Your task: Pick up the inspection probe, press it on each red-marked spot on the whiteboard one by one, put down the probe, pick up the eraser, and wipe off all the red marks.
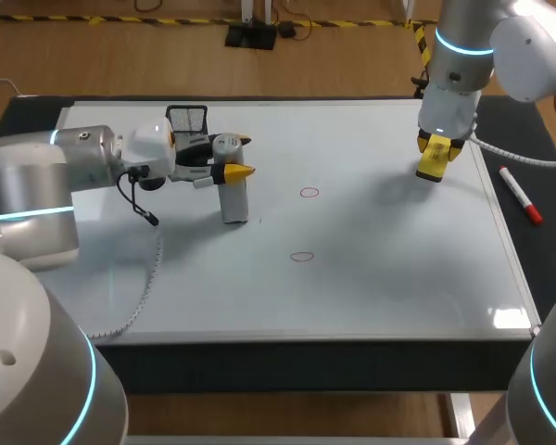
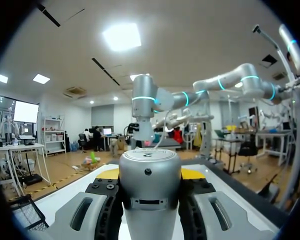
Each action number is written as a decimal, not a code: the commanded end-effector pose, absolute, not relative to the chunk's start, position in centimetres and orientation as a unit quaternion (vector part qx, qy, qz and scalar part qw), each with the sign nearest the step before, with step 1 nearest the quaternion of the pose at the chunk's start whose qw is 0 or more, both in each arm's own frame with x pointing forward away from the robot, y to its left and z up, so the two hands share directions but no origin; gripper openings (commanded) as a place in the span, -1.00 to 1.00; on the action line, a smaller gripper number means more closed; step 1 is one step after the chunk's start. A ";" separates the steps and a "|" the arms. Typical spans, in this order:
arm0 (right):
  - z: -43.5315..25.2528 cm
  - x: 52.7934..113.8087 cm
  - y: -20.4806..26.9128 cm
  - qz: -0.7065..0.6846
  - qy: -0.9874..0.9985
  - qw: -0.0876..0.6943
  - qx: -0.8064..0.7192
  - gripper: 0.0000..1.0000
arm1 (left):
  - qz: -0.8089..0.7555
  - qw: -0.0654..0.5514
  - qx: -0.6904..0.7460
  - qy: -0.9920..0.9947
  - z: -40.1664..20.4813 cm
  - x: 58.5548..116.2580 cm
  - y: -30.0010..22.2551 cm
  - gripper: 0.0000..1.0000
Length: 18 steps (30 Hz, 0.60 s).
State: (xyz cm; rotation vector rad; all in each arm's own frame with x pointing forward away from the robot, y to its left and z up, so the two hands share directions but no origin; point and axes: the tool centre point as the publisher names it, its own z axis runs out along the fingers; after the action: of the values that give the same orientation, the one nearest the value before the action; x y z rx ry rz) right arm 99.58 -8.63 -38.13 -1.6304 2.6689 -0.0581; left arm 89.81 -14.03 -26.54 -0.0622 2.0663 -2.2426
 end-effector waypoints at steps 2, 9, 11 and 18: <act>-38.1 99.6 -8.7 -0.020 0.853 0.006 -0.522 -1.00 | -0.735 0.047 -0.020 0.676 -26.4 89.8 -13.9 -1.00; -38.1 99.6 -8.7 -0.020 0.853 0.006 -0.522 -1.00 | -0.740 0.047 -0.018 0.671 -25.4 89.9 -13.9 -1.00; -38.1 99.6 -8.7 -0.020 0.853 0.006 -0.522 -1.00 | -0.742 0.048 -0.017 0.668 -25.0 90.0 -13.8 -1.00; -38.1 99.6 -8.7 -0.020 0.853 0.006 -0.522 -1.00 | -0.740 0.058 -0.012 0.670 -23.3 90.0 -12.3 -1.00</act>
State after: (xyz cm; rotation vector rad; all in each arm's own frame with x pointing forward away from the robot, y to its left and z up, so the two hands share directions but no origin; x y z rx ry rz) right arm 99.57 -8.63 -38.13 -1.6304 2.6690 -0.0581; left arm 90.48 -13.25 -24.22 -0.0343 2.0203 -2.2554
